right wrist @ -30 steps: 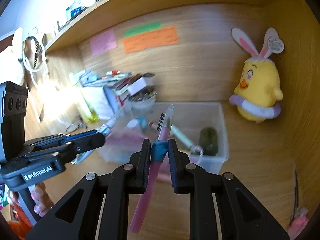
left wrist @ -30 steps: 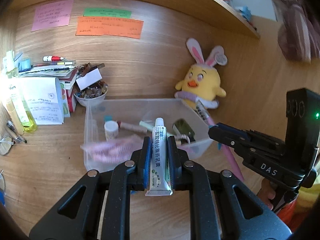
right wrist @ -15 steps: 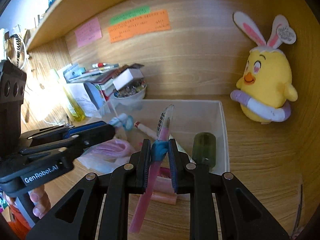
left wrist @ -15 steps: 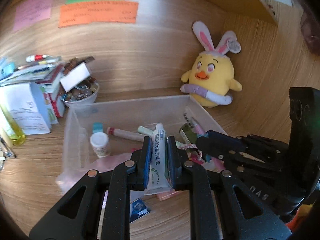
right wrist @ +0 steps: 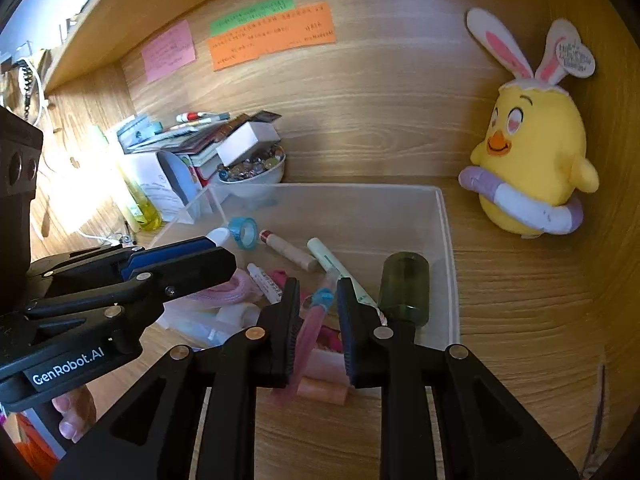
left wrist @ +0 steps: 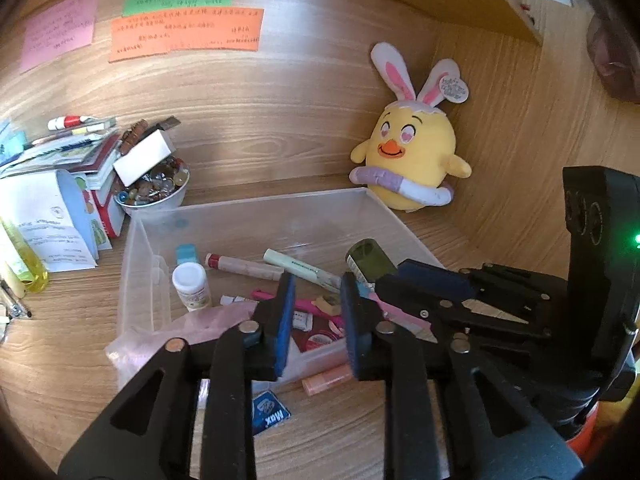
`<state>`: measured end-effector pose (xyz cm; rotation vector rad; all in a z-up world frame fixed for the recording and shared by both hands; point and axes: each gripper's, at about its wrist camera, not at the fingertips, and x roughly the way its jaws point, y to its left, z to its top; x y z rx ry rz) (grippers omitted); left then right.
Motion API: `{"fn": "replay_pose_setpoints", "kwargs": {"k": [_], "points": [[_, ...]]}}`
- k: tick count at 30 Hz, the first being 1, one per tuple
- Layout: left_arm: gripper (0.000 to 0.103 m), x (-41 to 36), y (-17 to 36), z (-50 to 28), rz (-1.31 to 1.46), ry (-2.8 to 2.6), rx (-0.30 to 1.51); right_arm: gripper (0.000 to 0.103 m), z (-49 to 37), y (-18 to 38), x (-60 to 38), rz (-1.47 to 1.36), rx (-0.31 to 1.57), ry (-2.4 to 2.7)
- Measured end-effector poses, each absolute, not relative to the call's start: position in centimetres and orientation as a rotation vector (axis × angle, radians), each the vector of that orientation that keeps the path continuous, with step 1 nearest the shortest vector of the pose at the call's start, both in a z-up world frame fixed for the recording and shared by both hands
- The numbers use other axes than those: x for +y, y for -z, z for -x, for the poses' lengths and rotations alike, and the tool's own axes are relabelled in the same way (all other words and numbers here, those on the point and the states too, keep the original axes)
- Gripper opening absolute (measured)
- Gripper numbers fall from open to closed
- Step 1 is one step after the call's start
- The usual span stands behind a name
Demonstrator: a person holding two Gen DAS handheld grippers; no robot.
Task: Organize objects
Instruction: 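Lower toothpaste and toothbrush into the clear box and open both tools, then grasp the blue Max staple box with left tool while right tool grasps the peach lip gloss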
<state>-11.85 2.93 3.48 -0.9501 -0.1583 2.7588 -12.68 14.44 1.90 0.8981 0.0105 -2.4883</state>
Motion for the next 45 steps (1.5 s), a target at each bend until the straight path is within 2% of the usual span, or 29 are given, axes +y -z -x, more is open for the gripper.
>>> {"fn": "replay_pose_setpoints", "kwargs": {"k": [3,8,16,23,31,35,37,42,45], "points": [[0.034,2.8,-4.2,10.3,0.916,-2.787,-0.143,0.031,11.5,-2.8,14.9,-0.860,0.015,2.480],[0.057,2.2,-5.2,7.5,0.870,-2.833,-0.131,0.043,9.3,-3.4,15.7,-0.821,0.039,2.472],[0.067,0.7,-3.5,4.6,0.953,-2.864,-0.101,0.049,7.4,-0.9,16.2,-0.900,0.074,2.449],[0.067,-0.6,1.5,6.6,1.224,-2.807,-0.147,0.049,8.9,2.5,14.6,-1.041,0.110,2.381],[0.065,-0.6,3.5,8.5,1.296,-2.763,-0.122,0.049,10.9,3.7,12.7,-1.083,0.165,2.348],[0.049,-0.6,4.4,9.1,1.320,-2.712,-0.176,0.049,11.6,4.0,12.8,-1.102,0.104,2.326],[0.044,-0.4,4.6,9.1,1.327,-2.706,-0.170,0.049,11.7,4.1,12.7,-1.101,0.108,2.323],[0.043,0.5,4.5,8.4,1.311,-2.670,-0.116,0.049,11.0,4.1,12.2,-1.104,0.176,2.283],[0.037,1.1,4.4,7.2,1.308,-2.638,-0.089,0.049,10.1,3.9,12.8,-1.109,0.141,2.229]]}}
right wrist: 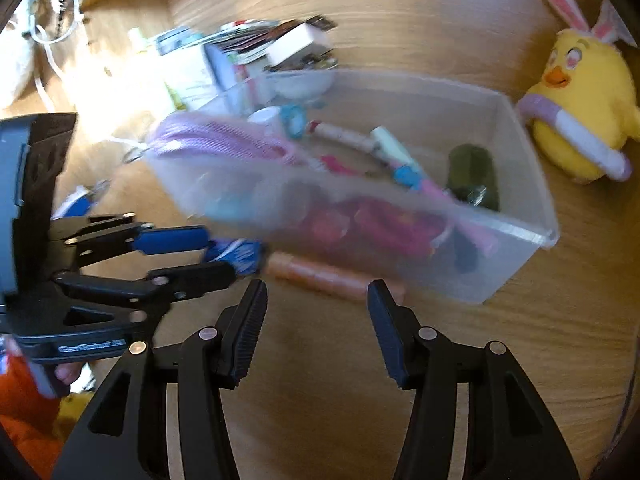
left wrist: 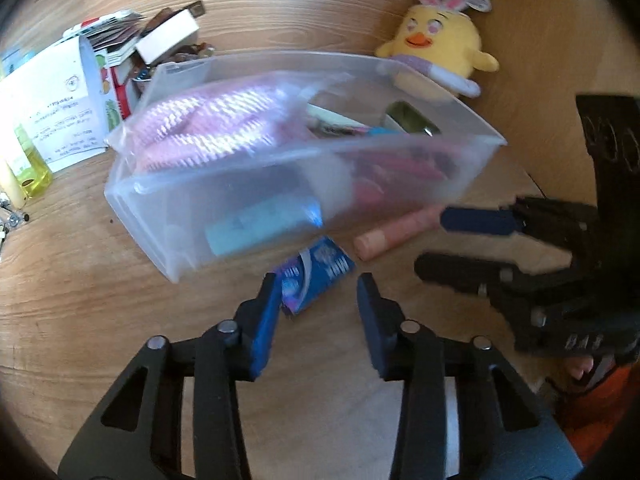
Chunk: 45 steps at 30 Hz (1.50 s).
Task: Organize objects
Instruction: 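Grasp the blue Max staple box with left tool while right tool grasps the peach lip gloss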
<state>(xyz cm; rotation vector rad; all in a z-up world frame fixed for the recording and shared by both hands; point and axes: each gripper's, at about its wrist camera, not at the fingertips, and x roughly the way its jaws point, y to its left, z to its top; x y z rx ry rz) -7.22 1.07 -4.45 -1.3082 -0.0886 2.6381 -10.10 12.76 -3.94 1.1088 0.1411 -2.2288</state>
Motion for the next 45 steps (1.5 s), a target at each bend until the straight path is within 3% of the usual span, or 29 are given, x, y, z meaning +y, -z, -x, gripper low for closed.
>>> {"fn": "replay_pose_setpoints", "kwargs": {"k": [21,24,26,29,33,45], "points": [[0.038,2.1,4.4,9.3,1.305,-2.616,0.088,0.049,10.4,5.0,11.8,-1.139,0.250,2.200],[0.038,2.6,4.5,8.6,1.308,-2.596,0.133,0.043,10.3,5.1,11.4,-1.135,0.262,2.201],[0.038,2.8,4.4,8.2,1.317,-2.586,0.155,0.028,10.1,5.0,11.3,-1.132,0.266,2.190],[0.038,2.8,4.0,8.0,1.303,-2.590,0.183,0.017,9.6,5.0,11.6,-1.131,0.261,2.186],[0.056,2.8,4.0,9.2,1.310,-2.570,0.232,0.014,9.0,5.1,12.1,-1.130,0.244,2.192],[0.051,3.3,5.4,8.2,1.248,-2.617,0.292,0.014,7.7,4.8,13.4,-1.095,0.183,2.261]]}}
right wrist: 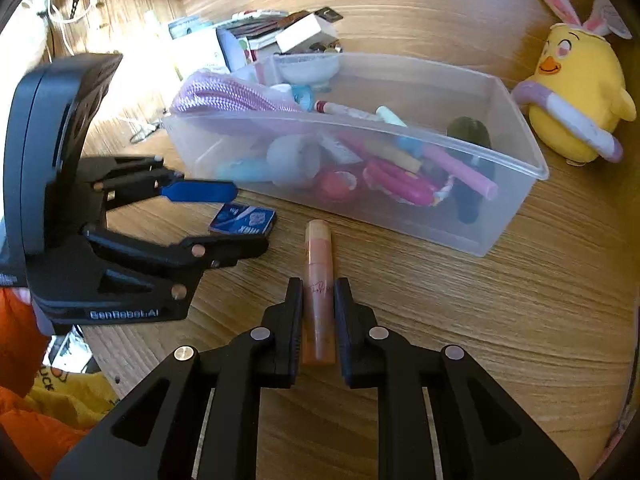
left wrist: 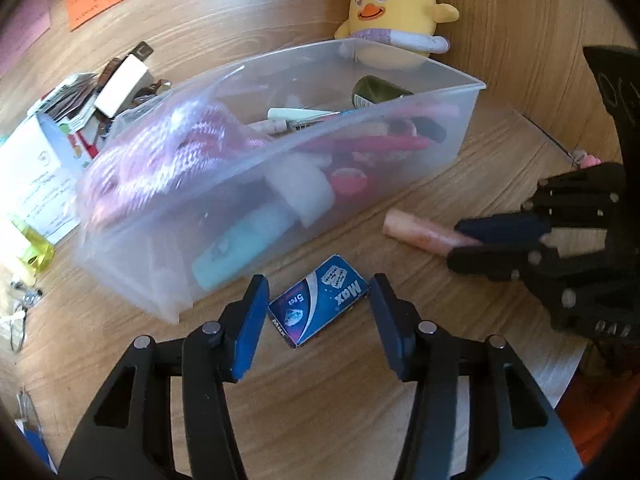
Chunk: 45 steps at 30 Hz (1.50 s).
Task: Organize objects
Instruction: 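Grasp the blue Max staple box with left tool while right tool grasps the peach lip gloss, then drop the staple box and lip gloss into the clear box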
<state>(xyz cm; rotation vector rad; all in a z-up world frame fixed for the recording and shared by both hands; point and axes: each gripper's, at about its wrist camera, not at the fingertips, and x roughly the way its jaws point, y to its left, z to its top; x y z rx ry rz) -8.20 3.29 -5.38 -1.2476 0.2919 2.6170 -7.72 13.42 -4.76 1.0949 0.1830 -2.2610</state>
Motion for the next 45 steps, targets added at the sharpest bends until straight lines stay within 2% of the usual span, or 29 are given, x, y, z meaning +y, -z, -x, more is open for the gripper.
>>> {"fn": "replay_pose_setpoints", "kwargs": {"k": [4,8,21,26,31,40,45], "points": [[0.051,3.5,5.3,6.6,1.246,-2.637,0.309,0.014,7.4,3.9,14.0,-1.060,0.149,2.279],[0.051,3.1,5.0,5.9,1.241,-2.660,0.239,0.014,7.1,2.8,14.5,-1.022,0.121,2.297],[0.052,4.2,-2.8,6.9,0.901,-2.747,0.060,0.014,8.0,-2.0,16.1,-0.840,0.055,2.414],[0.052,3.6,-3.5,9.7,0.918,-2.749,-0.017,0.014,10.4,-2.2,16.6,-0.858,0.028,2.468],[0.052,4.0,-3.2,11.8,0.955,-2.771,-0.007,0.014,13.1,-1.8,16.9,-0.899,-0.006,2.483],[0.053,3.7,-2.1,14.0,1.027,-2.747,-0.061,0.014,15.4,-0.1,15.4,-0.978,0.032,2.451],[0.056,3.6,-2.3,13.8,1.048,-2.706,-0.067,0.022,14.9,-0.6,16.2,-0.966,0.006,2.455]]}}
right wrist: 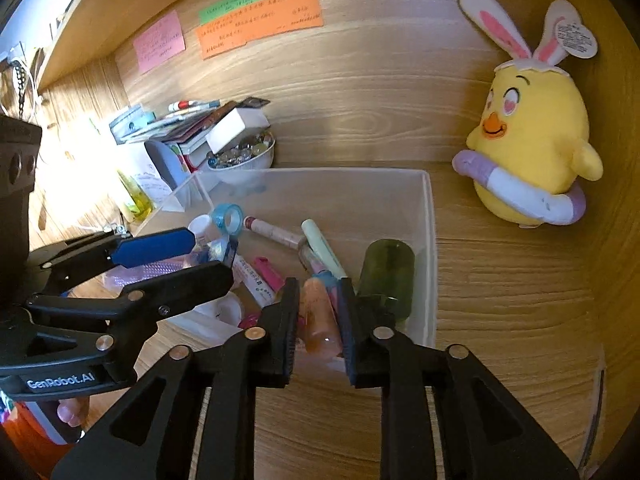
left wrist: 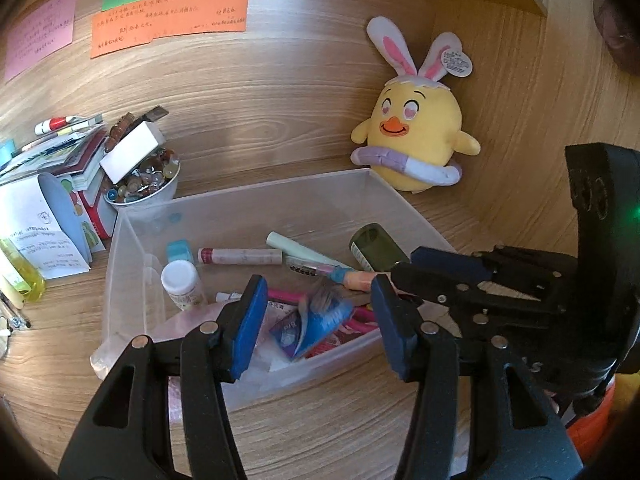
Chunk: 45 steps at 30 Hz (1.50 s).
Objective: Organize objects
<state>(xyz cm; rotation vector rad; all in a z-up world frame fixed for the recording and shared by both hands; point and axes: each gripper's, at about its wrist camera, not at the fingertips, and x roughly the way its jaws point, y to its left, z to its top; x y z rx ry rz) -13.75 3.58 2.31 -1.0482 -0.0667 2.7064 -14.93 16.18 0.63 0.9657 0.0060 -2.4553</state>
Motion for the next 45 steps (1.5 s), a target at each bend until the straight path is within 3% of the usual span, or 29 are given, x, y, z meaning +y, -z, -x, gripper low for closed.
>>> {"fn": "replay_pose_setpoints", "kwargs": {"k": [2,9,16,23,28,45], "points": [[0.061,3.6,-2.5,13.4,1.041,-2.717,-0.064,0.026,14.4,-1.0,16.5,-0.947,0.012,2.467],[0.062,3.4,-4.0,11.0,0.965,-2.760,-0.073,0.031,12.0,-2.4,17.1,-0.871,0.043,2.489],[0.093,2.4,-5.4,7.6,0.831,-2.881,-0.108,0.055,9.4,-3.3,17.5,-0.787,0.069,2.533],[0.101,1.3,-4.9,5.6,0.808,-2.959,-0.131,0.085,7.2,-3.9,18.0,-0.707,0.082,2.604],[0.101,0.5,-3.9,5.2,0.848,-2.975,-0.178,0.090,6.5,-3.8,17.9,-0.701,0.078,2.600],[0.101,0.1,-2.5,4.2,0.878,-2.997,-0.186,0.090,6.6,-2.5,17.7,-0.753,0.046,2.581]]}}
